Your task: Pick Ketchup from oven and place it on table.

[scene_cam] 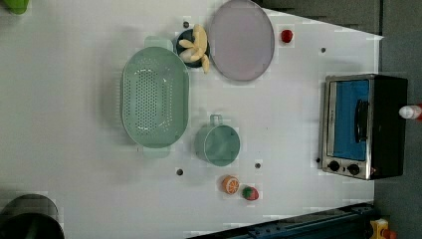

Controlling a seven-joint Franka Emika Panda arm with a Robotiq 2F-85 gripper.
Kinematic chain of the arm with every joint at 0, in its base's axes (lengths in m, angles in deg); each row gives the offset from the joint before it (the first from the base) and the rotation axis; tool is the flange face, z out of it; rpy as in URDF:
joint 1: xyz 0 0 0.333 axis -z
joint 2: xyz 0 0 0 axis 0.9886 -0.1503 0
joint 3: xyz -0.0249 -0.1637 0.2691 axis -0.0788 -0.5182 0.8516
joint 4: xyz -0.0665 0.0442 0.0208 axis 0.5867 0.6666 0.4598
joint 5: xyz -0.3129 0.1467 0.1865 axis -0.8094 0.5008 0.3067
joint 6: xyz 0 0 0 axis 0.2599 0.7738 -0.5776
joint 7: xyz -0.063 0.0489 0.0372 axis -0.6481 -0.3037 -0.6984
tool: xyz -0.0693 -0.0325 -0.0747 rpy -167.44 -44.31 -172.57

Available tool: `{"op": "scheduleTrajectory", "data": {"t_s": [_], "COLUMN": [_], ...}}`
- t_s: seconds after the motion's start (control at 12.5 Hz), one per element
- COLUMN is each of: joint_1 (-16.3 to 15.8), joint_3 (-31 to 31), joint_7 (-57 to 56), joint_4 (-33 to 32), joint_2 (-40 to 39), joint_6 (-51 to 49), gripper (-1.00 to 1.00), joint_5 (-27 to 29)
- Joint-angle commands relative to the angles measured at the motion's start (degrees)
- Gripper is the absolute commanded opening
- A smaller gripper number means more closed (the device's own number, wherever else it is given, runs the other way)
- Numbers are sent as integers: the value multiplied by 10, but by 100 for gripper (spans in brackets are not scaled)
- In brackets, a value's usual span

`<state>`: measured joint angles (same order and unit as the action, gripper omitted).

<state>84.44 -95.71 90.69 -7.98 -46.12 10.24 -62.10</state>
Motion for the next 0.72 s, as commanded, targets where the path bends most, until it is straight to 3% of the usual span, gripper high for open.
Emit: {"op": "scheduleTrajectory", "data": {"t_s": [0.08,0.4,0.72], "joint_1": [-49,-91,-113], "joint_3": [16,104,207], "joint_7": [-8,-8,-8], "joint_4": [79,88,53], "joint_2": [47,70,69], "joint_6": [-91,-167,-174], "gripper": [27,27,27], "joint_5": [-14,-23,-23]}}
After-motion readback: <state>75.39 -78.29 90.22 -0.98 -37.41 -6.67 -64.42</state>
